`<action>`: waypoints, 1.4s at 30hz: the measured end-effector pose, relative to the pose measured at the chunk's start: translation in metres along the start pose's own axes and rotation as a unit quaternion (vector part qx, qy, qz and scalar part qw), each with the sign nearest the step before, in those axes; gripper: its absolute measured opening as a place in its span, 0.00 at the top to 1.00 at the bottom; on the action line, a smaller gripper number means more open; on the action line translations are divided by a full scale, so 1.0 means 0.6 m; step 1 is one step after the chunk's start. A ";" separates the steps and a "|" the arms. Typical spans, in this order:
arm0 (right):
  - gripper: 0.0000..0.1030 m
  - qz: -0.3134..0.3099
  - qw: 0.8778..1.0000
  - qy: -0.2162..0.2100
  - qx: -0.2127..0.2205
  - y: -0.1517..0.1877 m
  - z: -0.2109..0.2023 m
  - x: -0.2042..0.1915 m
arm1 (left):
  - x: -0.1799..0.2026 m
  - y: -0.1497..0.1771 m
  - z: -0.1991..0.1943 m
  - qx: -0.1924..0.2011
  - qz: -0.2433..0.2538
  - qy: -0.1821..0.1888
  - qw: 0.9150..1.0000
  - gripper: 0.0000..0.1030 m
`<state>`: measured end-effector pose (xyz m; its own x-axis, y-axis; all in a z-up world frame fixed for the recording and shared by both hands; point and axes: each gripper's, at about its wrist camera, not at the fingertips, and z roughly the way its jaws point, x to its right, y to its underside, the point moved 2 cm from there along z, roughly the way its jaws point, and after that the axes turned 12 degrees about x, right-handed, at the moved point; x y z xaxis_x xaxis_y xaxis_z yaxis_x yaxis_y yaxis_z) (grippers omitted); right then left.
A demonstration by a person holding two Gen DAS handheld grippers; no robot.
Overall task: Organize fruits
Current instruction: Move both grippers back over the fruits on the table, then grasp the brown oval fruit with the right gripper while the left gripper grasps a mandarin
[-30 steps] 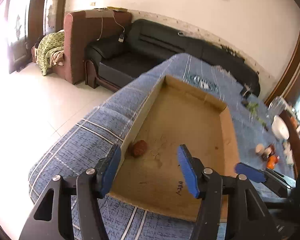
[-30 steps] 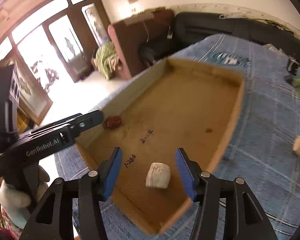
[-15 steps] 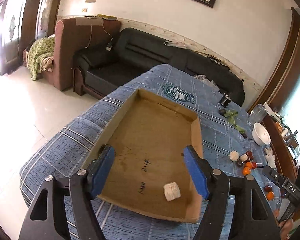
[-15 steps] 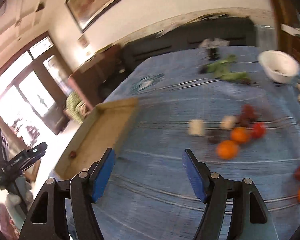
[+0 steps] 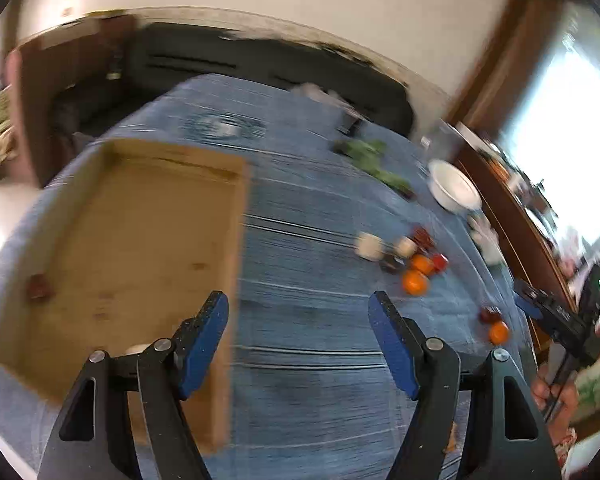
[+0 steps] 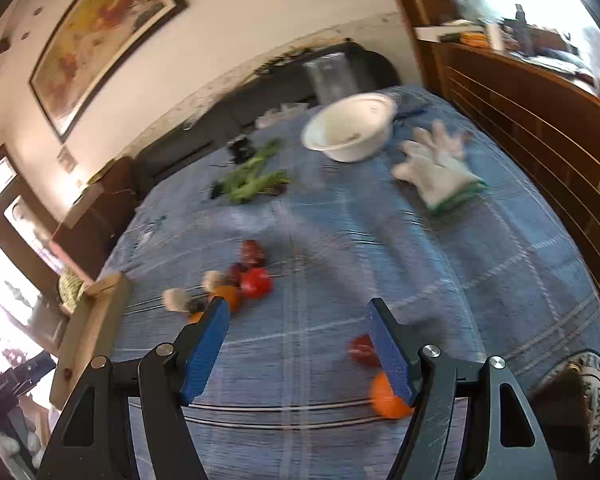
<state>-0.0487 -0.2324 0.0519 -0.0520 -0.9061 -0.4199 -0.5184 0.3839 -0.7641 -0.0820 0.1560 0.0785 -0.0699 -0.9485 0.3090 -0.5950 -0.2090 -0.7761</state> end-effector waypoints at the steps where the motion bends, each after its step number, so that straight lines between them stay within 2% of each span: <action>1: 0.27 0.003 1.000 0.007 -0.002 0.000 0.004 0.012 | 0.021 0.005 0.014 -0.006 0.012 0.009 1.000 0.30; 5: 0.27 0.004 1.000 0.025 -0.016 0.012 0.022 0.040 | 0.098 0.033 0.084 -0.043 0.052 0.047 0.997 0.30; 10: 0.27 -0.011 0.999 0.043 -0.031 0.032 0.051 0.045 | 0.156 0.065 0.154 -0.079 0.076 0.069 0.992 0.31; 16: 0.27 -0.042 0.997 0.057 -0.044 0.050 0.073 0.048 | 0.213 0.071 0.205 -0.071 0.112 0.084 0.988 0.35; 20: 0.27 -0.041 0.996 0.059 -0.052 0.057 0.082 0.054 | 0.243 0.073 0.248 -0.065 0.143 0.072 0.985 0.36; 25: 0.28 -0.046 0.996 0.058 -0.051 0.059 0.083 0.052 | 0.249 0.086 0.277 -0.078 0.145 0.080 0.983 0.44; 27: 0.37 -0.048 0.996 0.061 -0.048 0.059 0.081 0.051 | 0.250 0.089 0.276 -0.071 0.154 0.080 0.982 0.59; 29: 0.49 -0.053 0.995 0.066 -0.043 0.059 0.079 0.049 | 0.249 0.091 0.275 -0.066 0.156 0.083 0.982 0.71; 36: 0.50 -0.057 0.996 0.063 -0.027 0.056 0.070 0.047 | 0.230 0.086 0.270 -0.061 0.113 0.111 0.986 0.72; 42: 0.50 -0.052 0.997 0.060 -0.002 0.048 0.057 0.047 | 0.231 0.085 0.258 -0.050 0.112 0.114 0.986 0.72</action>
<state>-0.0358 -0.2406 0.0014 -0.0996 -0.9556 -0.2772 -0.5295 0.2868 -0.7984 0.0019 -0.0227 -0.0031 -0.3799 -0.8876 0.2604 -0.6193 0.0350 -0.7843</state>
